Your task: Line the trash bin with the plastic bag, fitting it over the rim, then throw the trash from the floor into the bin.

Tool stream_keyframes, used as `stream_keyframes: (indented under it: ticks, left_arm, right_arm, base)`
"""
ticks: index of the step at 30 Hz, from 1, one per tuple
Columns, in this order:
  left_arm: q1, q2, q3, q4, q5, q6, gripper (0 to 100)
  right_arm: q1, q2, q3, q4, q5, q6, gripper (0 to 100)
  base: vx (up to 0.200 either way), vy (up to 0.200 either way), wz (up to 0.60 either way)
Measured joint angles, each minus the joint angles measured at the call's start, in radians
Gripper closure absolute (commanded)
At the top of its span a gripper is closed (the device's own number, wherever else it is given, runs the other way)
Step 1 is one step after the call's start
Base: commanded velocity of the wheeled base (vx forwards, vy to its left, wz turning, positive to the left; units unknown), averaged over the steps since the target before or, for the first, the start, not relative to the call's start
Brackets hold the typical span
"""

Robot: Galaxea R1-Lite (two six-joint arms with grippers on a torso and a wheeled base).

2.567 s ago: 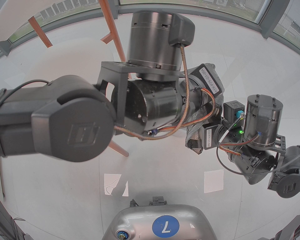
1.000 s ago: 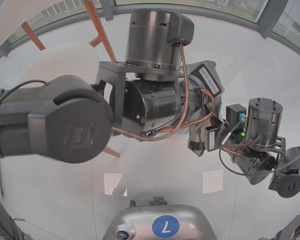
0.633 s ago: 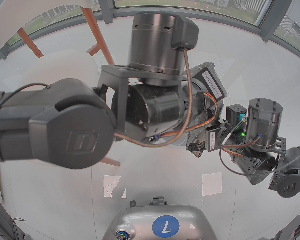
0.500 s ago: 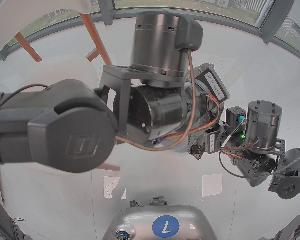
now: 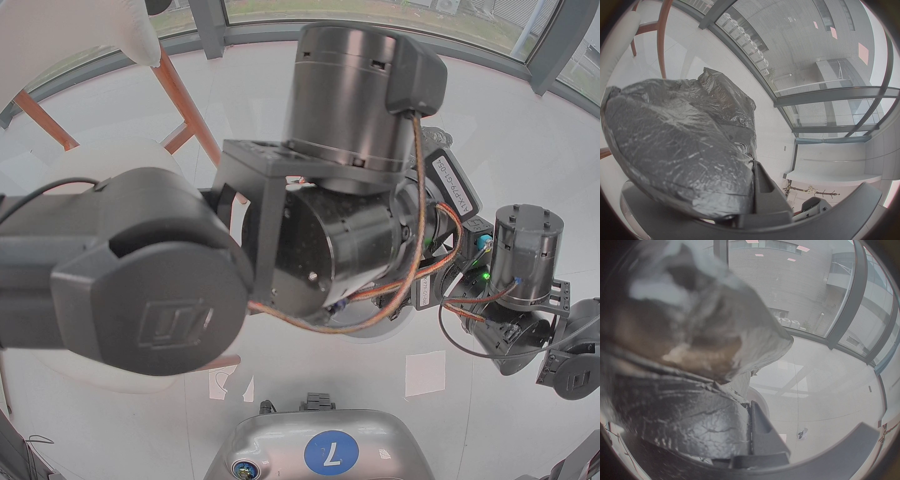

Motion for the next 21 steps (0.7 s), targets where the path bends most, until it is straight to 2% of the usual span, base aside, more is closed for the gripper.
stream_keyframes:
  ticks: [5,16,21]
  left_arm:
    - [-0.001,0.000,0.000,-0.001,-0.001,0.009,100]
    - [-0.005,-0.009,0.009,0.003,0.035,0.004,100]
    - [-0.010,-0.043,0.053,0.004,0.045,-0.002,100]
  right_arm:
    - [-0.001,-0.002,0.001,0.000,0.000,0.000,100]
    - [0.006,-0.006,0.018,0.000,0.000,0.004,100]
    - [0.035,-0.009,0.028,-0.001,0.000,0.019,100]
  base:
    - [0.000,-0.200,0.00]
    - [0.000,0.000,0.00]
    - [0.000,0.000,0.00]
